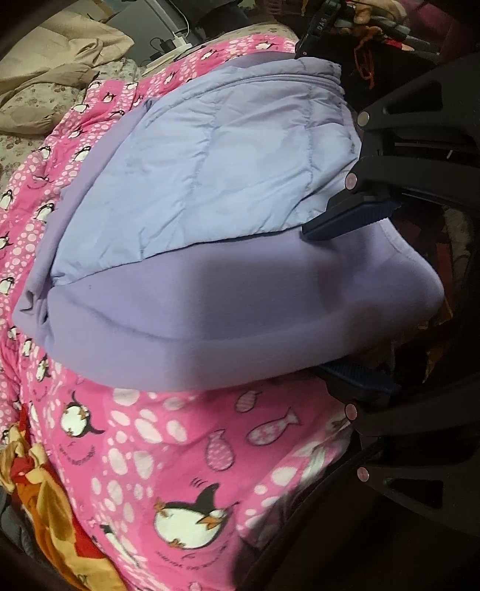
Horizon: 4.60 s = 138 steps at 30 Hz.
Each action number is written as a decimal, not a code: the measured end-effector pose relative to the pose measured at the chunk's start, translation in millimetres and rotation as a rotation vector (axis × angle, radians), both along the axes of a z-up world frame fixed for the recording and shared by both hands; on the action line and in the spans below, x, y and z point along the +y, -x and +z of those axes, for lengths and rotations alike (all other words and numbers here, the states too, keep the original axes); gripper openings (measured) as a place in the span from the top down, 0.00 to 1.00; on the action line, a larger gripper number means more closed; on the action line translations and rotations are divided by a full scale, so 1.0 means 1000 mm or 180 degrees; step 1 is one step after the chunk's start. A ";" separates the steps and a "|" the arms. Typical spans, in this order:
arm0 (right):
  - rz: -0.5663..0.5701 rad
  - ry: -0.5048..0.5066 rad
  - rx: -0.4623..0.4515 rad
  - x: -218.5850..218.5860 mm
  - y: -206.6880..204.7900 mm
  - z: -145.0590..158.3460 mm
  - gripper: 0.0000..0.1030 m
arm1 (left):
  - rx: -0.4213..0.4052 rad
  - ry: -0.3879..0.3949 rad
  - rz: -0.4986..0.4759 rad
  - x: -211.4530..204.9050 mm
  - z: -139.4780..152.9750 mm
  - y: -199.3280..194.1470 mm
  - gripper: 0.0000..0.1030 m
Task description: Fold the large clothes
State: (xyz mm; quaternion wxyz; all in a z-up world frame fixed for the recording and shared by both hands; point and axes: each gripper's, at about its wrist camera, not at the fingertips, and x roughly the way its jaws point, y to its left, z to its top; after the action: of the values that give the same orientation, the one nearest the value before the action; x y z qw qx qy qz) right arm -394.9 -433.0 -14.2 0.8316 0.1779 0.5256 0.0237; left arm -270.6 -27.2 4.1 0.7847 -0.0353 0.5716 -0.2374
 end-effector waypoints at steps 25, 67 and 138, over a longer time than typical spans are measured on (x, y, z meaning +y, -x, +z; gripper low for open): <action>-0.0095 -0.0743 -0.1060 -0.041 -0.040 0.105 0.95 | -0.0702 0.0945 0.0398 0.040 0.121 -0.065 1.00; -0.0386 0.0975 -0.0467 -0.023 -0.393 0.018 0.47 | -0.0759 -0.0019 0.0809 -0.064 0.037 -0.309 0.70; -0.0088 0.0982 -0.0048 0.104 -0.309 0.051 0.54 | -0.1210 -0.0129 0.0127 -0.107 0.068 -0.223 0.70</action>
State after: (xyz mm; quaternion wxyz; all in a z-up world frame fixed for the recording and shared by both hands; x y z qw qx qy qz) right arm -85.8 -328.9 37.0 0.8532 0.0550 0.5142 -0.0675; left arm -47.2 -134.0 72.0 0.8836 0.0147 0.4169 -0.2127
